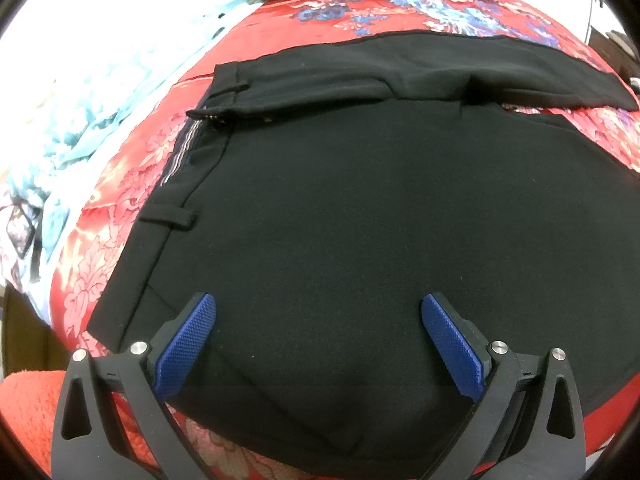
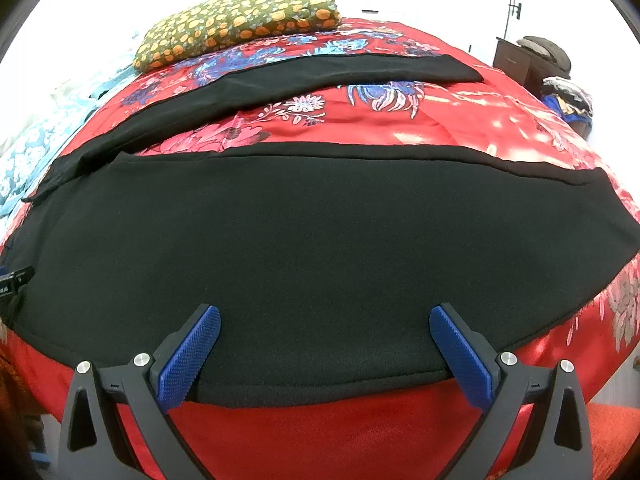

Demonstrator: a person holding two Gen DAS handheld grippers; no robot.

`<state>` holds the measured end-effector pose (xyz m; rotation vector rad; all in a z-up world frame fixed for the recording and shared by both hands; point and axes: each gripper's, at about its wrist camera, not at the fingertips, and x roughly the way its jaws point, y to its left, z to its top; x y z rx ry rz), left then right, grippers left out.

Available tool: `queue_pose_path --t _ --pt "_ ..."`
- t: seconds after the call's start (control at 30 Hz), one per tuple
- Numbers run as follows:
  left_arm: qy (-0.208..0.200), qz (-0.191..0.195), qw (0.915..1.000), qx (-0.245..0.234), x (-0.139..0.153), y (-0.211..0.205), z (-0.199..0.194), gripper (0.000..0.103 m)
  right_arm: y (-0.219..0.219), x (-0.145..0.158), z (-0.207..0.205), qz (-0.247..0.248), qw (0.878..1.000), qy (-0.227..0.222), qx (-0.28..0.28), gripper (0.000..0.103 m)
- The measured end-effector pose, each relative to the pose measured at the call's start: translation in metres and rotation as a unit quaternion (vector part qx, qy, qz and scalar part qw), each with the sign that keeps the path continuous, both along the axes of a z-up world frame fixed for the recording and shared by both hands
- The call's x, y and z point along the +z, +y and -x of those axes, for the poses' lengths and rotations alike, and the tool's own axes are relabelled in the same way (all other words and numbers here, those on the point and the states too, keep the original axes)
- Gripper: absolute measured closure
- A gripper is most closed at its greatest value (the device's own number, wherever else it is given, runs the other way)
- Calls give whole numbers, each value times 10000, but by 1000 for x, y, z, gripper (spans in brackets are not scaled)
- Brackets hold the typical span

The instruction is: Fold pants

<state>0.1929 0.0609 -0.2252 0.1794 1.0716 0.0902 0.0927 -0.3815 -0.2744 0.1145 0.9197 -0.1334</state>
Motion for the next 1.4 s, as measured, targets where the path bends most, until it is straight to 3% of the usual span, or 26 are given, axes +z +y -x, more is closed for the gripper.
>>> queue_pose_path --t 0.13,0.23,0.33,0.43,0.5,0.57,0.63,0.77,0.97,1.13,1.27,1.37,1.4 --pt "17 15 10000 -24 0 -1 0 1 -14 4 -3 -108 9998 114 113 0" --pt "56 53 9999 -95 1 1 -1 1 -49 6 -10 -142 9997 189 6 0" --pt "165 124 9997 -154 2 5 -2 1 -104 8 -17 -143 9983 201 -536 0" --pt "296 188 9993 -95 4 10 -4 0 -184 -2 -10 -286 9865 407 -1558 0" --pt "354 265 9989 144 8 16 -3 0 -214 3 4 -781 9798 -64 -1839 2" --pt "330 283 9986 309 12 17 -1 1 -215 11 7 -777 9774 -179 -1959 2" --pt "186 273 9991 274 21 9 -2 1 -202 20 9 -465 9814 -358 -1826 2" --pt "-136 362 9990 -242 43 -34 -16 1 -185 29 10 -750 9819 -760 -1563 2" --pt "-65 285 9955 -899 49 -100 -78 1 -155 34 -3 -478 9910 -799 -964 2" --pt "-414 -88 9979 -482 42 -104 -153 1 -156 52 -27 -678 9917 -931 -578 2" --pt "-320 -647 9974 35 -1 -69 -200 0 -201 73 -81 -693 9923 -912 -471 1" --pt "-472 671 9961 326 -18 -26 -196 0 -251 86 -145 -543 9943 -802 -450 1" --pt "-546 772 9949 345 -17 -21 -194 0 -264 87 -161 -513 9950 -751 -421 0"
